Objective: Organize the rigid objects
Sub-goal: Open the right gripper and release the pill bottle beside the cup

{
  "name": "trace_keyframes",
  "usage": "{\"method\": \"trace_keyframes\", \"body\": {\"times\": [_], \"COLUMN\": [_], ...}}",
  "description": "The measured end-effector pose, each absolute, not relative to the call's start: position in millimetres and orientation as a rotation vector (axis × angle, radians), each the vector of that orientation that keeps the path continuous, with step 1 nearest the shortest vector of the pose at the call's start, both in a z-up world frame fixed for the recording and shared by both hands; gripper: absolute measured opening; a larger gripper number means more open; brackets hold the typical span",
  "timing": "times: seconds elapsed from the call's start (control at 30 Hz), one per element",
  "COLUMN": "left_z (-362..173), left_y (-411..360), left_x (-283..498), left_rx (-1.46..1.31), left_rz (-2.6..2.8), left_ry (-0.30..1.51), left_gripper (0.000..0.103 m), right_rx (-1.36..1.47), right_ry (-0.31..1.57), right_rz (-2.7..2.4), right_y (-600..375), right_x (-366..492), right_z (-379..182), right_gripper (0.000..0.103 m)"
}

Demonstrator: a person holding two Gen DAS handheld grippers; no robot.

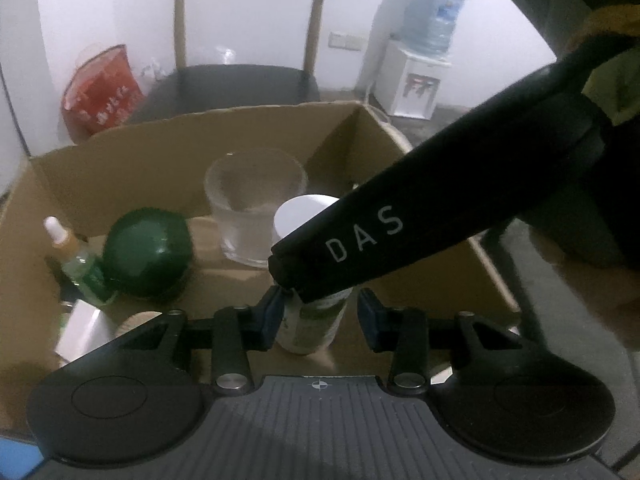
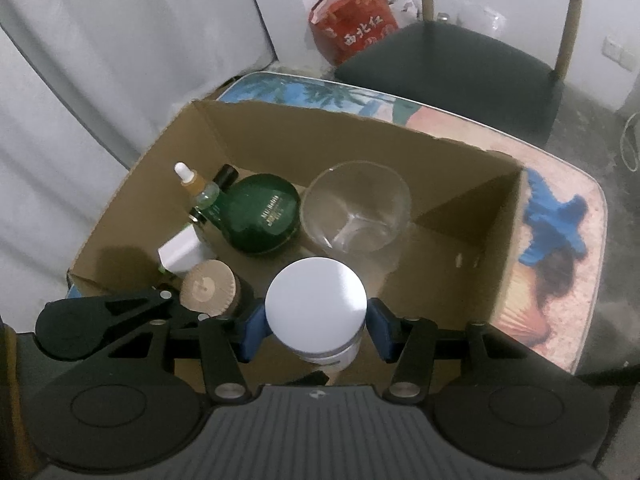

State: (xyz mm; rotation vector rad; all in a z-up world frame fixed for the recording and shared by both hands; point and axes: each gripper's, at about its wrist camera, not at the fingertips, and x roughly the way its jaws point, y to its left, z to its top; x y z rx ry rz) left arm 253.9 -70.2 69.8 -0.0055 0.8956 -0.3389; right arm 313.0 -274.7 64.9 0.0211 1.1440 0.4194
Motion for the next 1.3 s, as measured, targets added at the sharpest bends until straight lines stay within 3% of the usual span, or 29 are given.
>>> {"method": "trace_keyframes", "body": {"times": [0.53, 0.63, 1.3], "left_z": [71.0, 73.3, 78.0], "left_y": [-59.0, -53.4, -44.4], "left_x": [252.8, 253.5, 259.2], "left_rx": [0.027, 0.021, -0.022], "left_rz": [-0.332, -0.332, -0.345], "left_ry": [0.86, 0.851, 0.85], "left_gripper": [0.044, 0.045, 0.047], "right_rx": [0.06, 0.054, -0.01], "right_ry": [1.173, 1.164, 1.135], "right_rz": [0.405, 0.406, 0.351], "right_y": [-287.2, -286.7, -262.2], "right_x": [314.6, 316.3, 367.7], "right_z": [68.5, 72.2, 74.1], "right_gripper": [0.058, 0.064, 0.074]}}
